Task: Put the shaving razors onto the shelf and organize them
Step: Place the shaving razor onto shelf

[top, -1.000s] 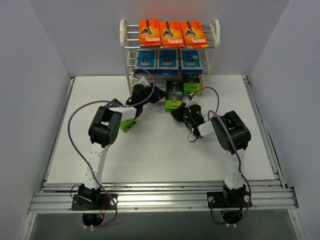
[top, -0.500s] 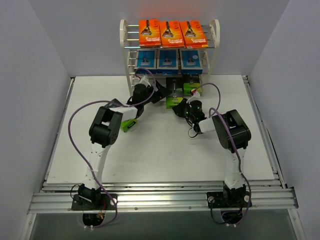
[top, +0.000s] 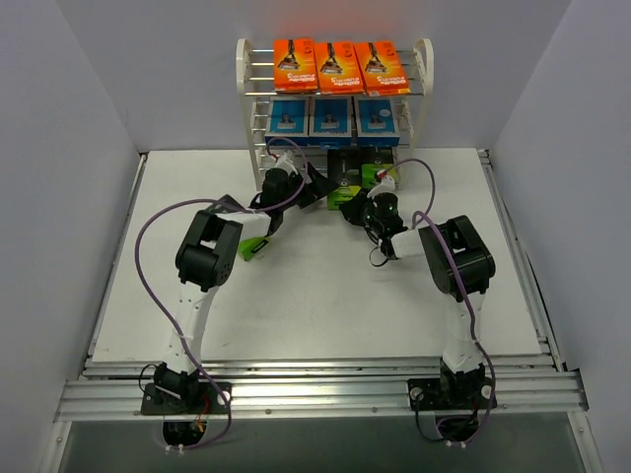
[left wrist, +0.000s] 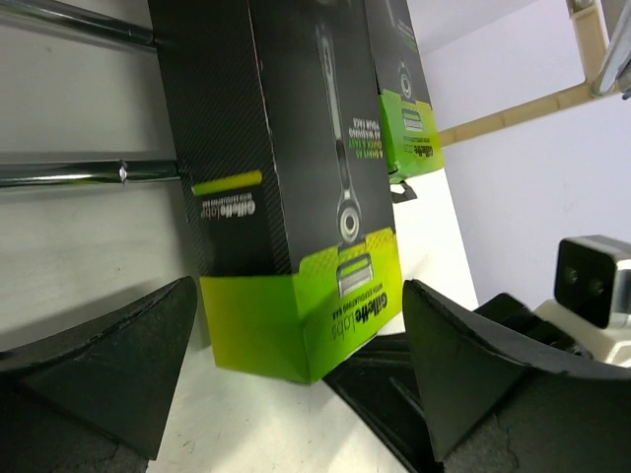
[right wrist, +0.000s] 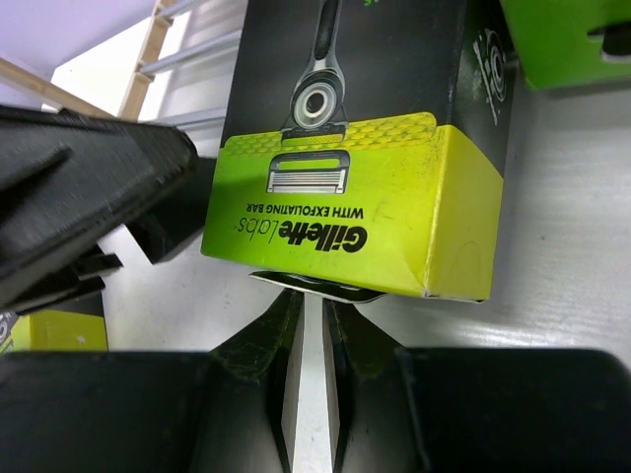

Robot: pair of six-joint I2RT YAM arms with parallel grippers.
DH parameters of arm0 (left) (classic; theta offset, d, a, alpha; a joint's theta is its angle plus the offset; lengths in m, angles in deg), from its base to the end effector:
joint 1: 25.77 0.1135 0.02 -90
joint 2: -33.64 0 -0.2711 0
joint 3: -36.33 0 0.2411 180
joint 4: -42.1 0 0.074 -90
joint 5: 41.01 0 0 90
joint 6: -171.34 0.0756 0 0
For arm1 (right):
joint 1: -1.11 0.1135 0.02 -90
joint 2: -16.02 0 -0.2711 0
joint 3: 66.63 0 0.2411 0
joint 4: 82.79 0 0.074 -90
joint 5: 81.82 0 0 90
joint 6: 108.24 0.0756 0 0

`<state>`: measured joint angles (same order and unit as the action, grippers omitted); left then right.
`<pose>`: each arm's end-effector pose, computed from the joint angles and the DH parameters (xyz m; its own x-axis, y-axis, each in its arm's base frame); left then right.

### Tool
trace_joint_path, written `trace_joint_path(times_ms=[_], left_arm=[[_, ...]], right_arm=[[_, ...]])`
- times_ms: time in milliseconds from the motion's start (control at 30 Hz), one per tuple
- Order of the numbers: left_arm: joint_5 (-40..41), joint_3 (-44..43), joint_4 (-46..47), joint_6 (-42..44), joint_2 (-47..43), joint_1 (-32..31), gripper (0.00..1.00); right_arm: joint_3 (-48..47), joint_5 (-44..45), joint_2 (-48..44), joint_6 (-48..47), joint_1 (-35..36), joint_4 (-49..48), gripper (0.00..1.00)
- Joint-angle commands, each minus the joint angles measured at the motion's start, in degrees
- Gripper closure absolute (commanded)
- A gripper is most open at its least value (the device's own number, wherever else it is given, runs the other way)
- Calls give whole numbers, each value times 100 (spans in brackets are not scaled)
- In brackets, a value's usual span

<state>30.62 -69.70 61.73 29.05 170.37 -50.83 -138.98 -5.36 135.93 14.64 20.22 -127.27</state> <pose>0.5042 -0.2621 0.1482 -0.6461 -0.5267 -0.5524 0.2796 0.5101 -0.8134 0.4337 0.1690 0.1626 -0.3354 0.4424 -0.8318 -0.4253 0.7167 0.5527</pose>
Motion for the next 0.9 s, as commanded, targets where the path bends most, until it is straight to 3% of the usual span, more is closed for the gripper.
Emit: trace_joint_path(times_ms=[0, 400, 867], left_arm=[[-61, 12, 322, 158, -349, -17, 6], [-105, 91, 384, 299, -375, 27, 6], [-79, 240, 542, 299, -366, 63, 6]], right_arm=[[-341, 246, 58, -142, -39, -263, 90], [-851, 291, 304, -159, -66, -105, 89], [-1238, 361, 489, -291, -189, 1, 80]])
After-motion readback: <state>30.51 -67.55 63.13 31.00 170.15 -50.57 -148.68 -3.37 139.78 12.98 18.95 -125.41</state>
